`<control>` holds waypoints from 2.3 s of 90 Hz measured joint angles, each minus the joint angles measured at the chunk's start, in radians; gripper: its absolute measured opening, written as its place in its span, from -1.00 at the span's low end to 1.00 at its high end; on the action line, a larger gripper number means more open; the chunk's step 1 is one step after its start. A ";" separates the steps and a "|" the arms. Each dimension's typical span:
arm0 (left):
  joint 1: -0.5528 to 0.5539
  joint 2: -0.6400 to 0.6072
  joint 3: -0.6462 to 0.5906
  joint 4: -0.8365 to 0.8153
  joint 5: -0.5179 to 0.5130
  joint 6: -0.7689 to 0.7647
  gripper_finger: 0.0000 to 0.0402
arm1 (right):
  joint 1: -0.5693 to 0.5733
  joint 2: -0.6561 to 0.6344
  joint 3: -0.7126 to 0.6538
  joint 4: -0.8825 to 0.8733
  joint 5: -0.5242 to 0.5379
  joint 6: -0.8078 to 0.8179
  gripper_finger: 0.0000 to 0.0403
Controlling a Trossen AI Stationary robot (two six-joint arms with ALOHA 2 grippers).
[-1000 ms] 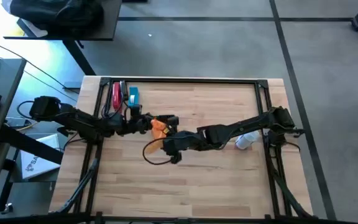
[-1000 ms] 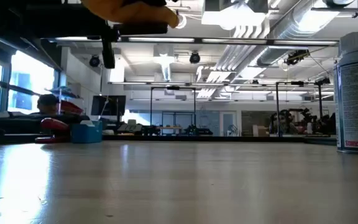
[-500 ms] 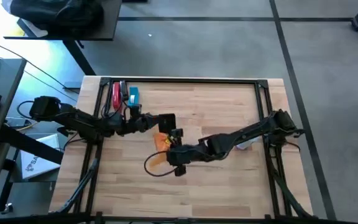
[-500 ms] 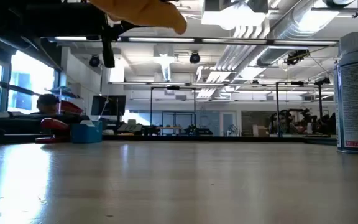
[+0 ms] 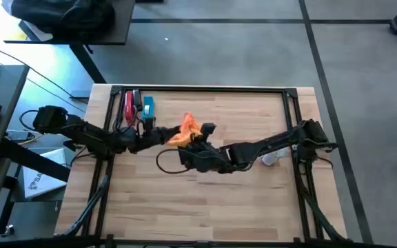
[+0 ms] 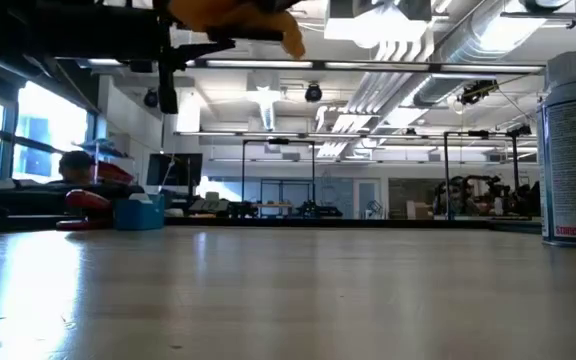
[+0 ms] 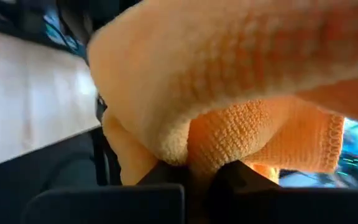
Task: Apply microfiber cloth
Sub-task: Wipe the front and back of the black cellphone using the yellow microfiber cloth
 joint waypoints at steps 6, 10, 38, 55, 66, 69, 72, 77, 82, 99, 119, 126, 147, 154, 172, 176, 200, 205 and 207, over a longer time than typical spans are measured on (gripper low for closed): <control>0.000 0.000 0.000 0.006 -0.019 -0.033 -0.87 | -0.010 0.000 0.000 0.006 -0.085 0.013 -1.00; 0.000 0.001 0.000 0.006 -0.032 -0.053 -0.87 | -0.015 -0.001 0.000 0.007 -0.144 0.013 -1.00; 0.003 0.001 0.000 0.012 -0.093 -0.095 -0.87 | -0.055 -0.001 0.001 0.015 -0.149 0.004 -1.00; 0.000 0.001 0.000 0.011 -0.101 -0.103 -0.87 | -0.078 -0.001 0.001 0.061 -0.292 -0.011 -1.00; -0.001 0.001 0.000 0.008 -0.100 -0.102 -0.87 | -0.070 -0.001 0.001 0.045 -0.402 -0.018 -1.00; -0.001 0.001 0.000 0.007 -0.103 -0.102 -0.87 | -0.064 -0.001 0.001 0.034 -0.420 -0.018 -1.00; 0.000 0.001 0.000 0.007 -0.106 -0.102 -0.87 | -0.055 -0.001 0.001 0.020 -0.436 -0.017 -1.00; 0.000 0.001 0.000 0.010 -0.113 -0.101 -0.87 | -0.038 -0.001 0.001 -0.001 -0.454 -0.011 -1.00; 0.002 0.001 0.000 0.013 -0.115 -0.101 -0.87 | -0.021 0.000 0.001 -0.022 -0.458 0.008 -1.00; 0.005 -0.001 0.001 0.031 -0.139 -0.109 -0.87 | 0.047 0.003 -0.002 -0.074 -0.467 0.087 -1.00; 0.005 -0.003 0.003 0.027 -0.141 -0.101 -0.87 | 0.124 0.005 -0.003 -0.052 -0.462 0.138 -1.00; 0.005 -0.003 0.003 0.024 -0.141 -0.098 -0.87 | 0.143 0.004 -0.003 -0.032 -0.446 0.120 -1.00; 0.005 -0.002 0.002 0.022 -0.145 -0.094 -0.87 | 0.135 -0.017 0.000 0.054 -0.184 -0.060 -1.00; 0.005 -0.002 0.002 0.025 -0.148 -0.099 -0.87 | 0.091 -0.015 0.000 0.053 -0.165 -0.099 -1.00; 0.006 0.001 0.012 0.044 -0.159 -0.072 -0.87 | -0.030 -0.010 0.000 0.069 -0.301 -0.108 -1.00; 0.006 0.001 0.019 0.041 -0.160 -0.058 -0.87 | -0.055 -0.010 0.000 0.087 -0.303 -0.126 -1.00; 0.005 0.001 0.029 0.032 -0.179 -0.066 -0.87 | -0.144 -0.011 0.001 0.173 -0.344 -0.229 -1.00; 0.005 0.000 0.029 0.029 -0.176 -0.066 -0.87 | -0.147 -0.013 0.001 0.160 -0.401 -0.230 -1.00; 0.005 0.000 0.029 0.026 -0.170 -0.066 -0.87 | -0.147 -0.014 0.001 0.151 -0.432 -0.230 -1.00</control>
